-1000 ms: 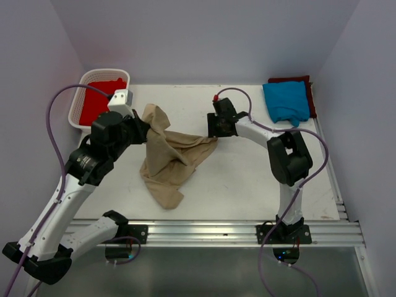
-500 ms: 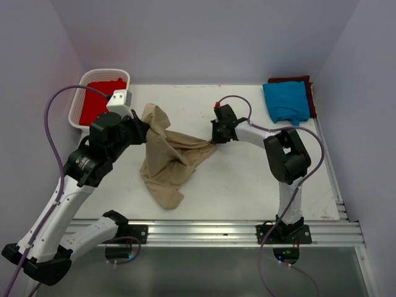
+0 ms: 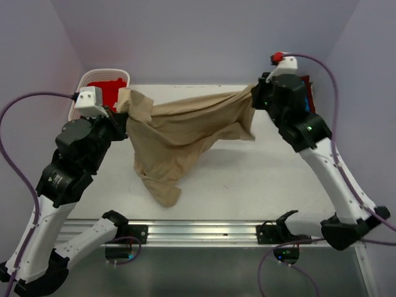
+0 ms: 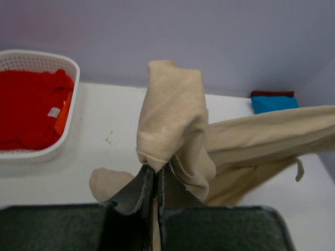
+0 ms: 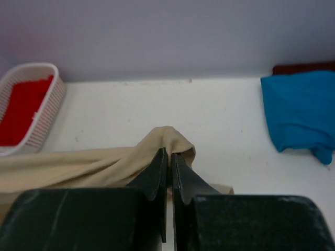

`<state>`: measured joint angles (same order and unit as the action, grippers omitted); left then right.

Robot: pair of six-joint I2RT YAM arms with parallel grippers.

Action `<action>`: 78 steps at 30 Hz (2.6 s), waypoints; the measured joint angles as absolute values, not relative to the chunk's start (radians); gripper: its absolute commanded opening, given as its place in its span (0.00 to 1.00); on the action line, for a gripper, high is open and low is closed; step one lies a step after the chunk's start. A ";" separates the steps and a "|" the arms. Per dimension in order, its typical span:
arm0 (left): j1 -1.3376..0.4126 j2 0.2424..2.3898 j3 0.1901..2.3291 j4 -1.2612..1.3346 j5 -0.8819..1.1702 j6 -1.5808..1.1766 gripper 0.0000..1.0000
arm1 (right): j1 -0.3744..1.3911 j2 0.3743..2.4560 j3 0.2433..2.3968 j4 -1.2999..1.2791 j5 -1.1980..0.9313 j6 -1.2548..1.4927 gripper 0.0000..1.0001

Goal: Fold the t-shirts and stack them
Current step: Flatten out the tshirt

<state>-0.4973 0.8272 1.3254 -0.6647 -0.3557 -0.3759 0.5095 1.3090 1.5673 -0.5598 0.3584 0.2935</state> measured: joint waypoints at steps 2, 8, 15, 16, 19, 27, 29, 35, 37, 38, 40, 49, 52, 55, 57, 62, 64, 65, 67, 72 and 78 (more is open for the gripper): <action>-0.497 0.785 1.349 -0.636 -0.353 -0.347 0.00 | 0.509 1.201 1.600 -0.556 0.358 0.265 0.00; -0.498 0.695 1.464 -0.558 -0.303 -0.283 0.08 | 0.510 0.933 1.557 -0.555 0.281 0.191 0.00; -0.498 0.646 1.523 -0.490 -0.174 -0.254 0.14 | 0.510 0.804 1.503 -0.594 0.162 0.138 0.00; -0.498 0.639 1.525 -0.491 -0.152 -0.251 0.14 | 0.510 0.782 1.496 -0.599 0.144 0.132 0.00; -0.498 0.619 1.551 -0.494 -0.057 -0.253 0.14 | 0.510 0.691 1.483 -0.617 0.099 0.122 0.00; -0.464 0.600 1.661 -0.472 -0.003 -0.270 0.04 | 0.509 0.624 1.615 -0.624 0.160 0.115 0.00; -0.464 0.617 1.639 -0.464 -0.044 -0.267 0.02 | 0.509 0.680 1.615 -0.609 0.204 0.115 0.00; -0.462 0.836 1.574 -0.441 -0.135 -0.230 0.00 | 0.509 0.986 1.573 -0.589 0.324 0.116 0.00; -0.460 0.947 1.576 -0.441 -0.133 -0.220 0.00 | 0.509 1.095 1.572 -0.582 0.323 0.117 0.00; -0.460 0.997 1.576 -0.445 -0.123 -0.217 0.00 | 0.509 1.129 1.560 -0.576 0.318 0.119 0.00; -0.460 1.062 1.567 -0.466 -0.098 -0.217 0.00 | 0.509 1.137 1.511 -0.570 0.290 0.125 0.00; -0.460 0.677 1.463 -0.523 0.004 -0.255 0.00 | 0.509 0.675 1.443 -0.574 0.070 0.150 0.00; -0.459 0.508 1.558 -0.546 0.044 -0.298 0.01 | 0.508 0.533 1.507 -0.609 0.012 0.157 0.00; -0.449 0.469 1.725 -0.567 0.094 -0.337 0.03 | 0.493 0.481 1.604 -0.661 -0.028 0.160 0.00; -0.419 0.472 1.829 -0.568 0.144 -0.358 0.04 | 0.473 0.482 1.664 -0.685 -0.054 0.164 0.00; -0.314 0.515 1.878 -0.547 0.207 -0.374 0.03 | 0.445 0.558 1.698 -0.696 -0.004 0.175 0.00; -0.316 0.532 1.759 -0.491 0.165 -0.361 0.02 | 0.445 0.631 1.667 -0.676 0.054 0.176 0.00; -0.321 0.547 1.682 -0.476 0.136 -0.353 0.02 | 0.444 0.665 1.647 -0.665 0.076 0.176 0.00; -0.323 0.591 1.523 -0.431 0.082 -0.336 0.02 | 0.444 0.761 1.563 -0.639 0.129 0.176 0.00; -0.323 0.846 1.103 -0.322 -0.013 -0.294 0.00 | 0.443 1.031 1.339 -0.567 0.221 0.175 0.00; -0.290 1.244 0.909 -0.330 0.014 -0.283 0.00 | 0.442 1.298 1.165 -0.495 0.330 0.173 0.00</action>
